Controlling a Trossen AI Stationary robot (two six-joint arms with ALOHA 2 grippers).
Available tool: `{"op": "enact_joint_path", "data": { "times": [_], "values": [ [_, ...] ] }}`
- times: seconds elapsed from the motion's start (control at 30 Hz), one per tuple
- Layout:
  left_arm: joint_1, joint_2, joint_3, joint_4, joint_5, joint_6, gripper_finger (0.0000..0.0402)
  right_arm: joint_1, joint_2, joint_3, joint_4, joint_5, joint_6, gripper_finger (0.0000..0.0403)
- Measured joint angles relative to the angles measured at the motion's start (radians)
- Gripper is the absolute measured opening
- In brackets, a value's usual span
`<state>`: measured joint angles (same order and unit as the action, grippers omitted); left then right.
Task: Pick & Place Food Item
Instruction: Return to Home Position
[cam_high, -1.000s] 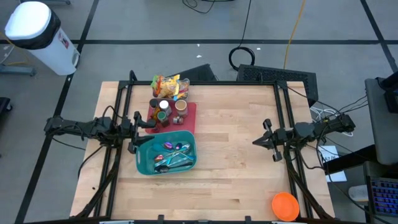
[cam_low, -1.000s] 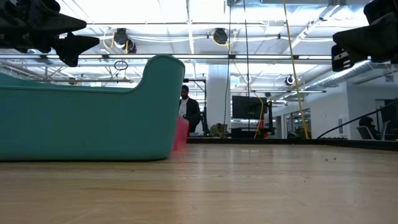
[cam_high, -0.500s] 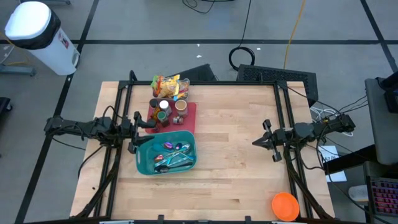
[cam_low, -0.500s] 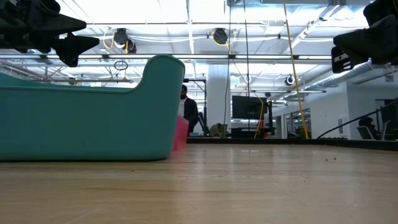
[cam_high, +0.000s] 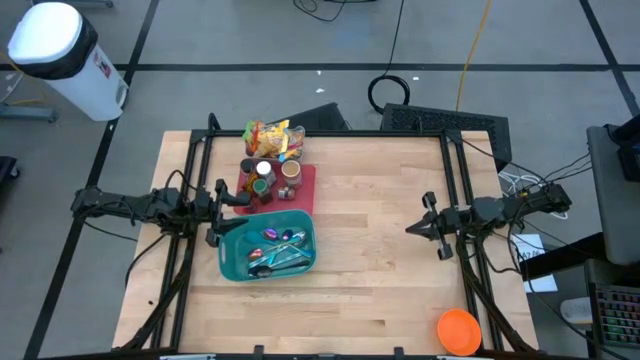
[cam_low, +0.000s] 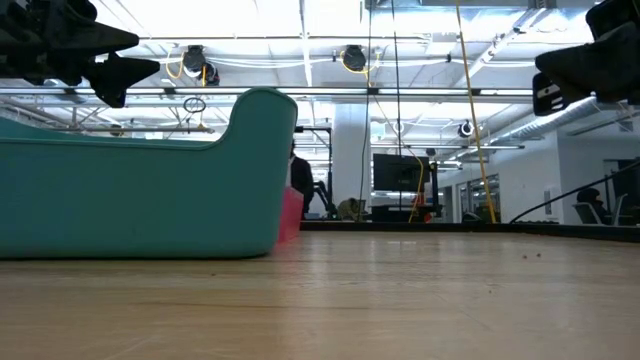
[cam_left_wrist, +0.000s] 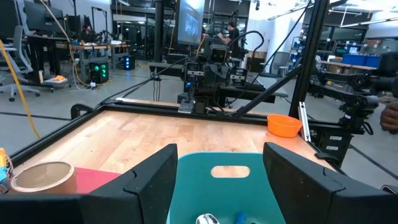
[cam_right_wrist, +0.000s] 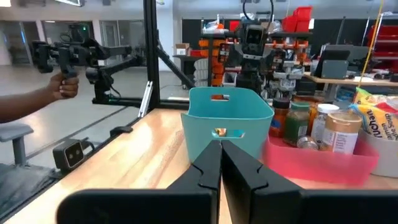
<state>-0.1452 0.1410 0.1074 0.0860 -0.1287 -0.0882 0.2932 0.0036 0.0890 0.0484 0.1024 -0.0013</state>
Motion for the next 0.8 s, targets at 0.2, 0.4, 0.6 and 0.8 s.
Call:
{"op": "enact_joint_path", "data": {
  "times": [0.2,0.4,0.6,0.8],
  "values": [
    [0.0,0.0,0.0,0.0,0.0,-0.002,0.0244,0.0,0.001,-0.071,0.101,0.037,-0.031,0.0004],
    [0.0,0.0,0.0,-0.001,0.0,-0.003,0.0244,0.0,0.001,-0.071,0.094,0.079,-0.015,0.0004],
    [0.0,0.0,0.0,-0.004,0.0,0.001,0.0244,0.0,0.0,-0.072,0.071,0.08,-0.014,0.0004],
    [0.0,0.0,0.0,-0.005,0.0,0.004,0.0244,0.0,0.001,-0.072,0.043,0.084,-0.014,0.0004]
  ]
}}
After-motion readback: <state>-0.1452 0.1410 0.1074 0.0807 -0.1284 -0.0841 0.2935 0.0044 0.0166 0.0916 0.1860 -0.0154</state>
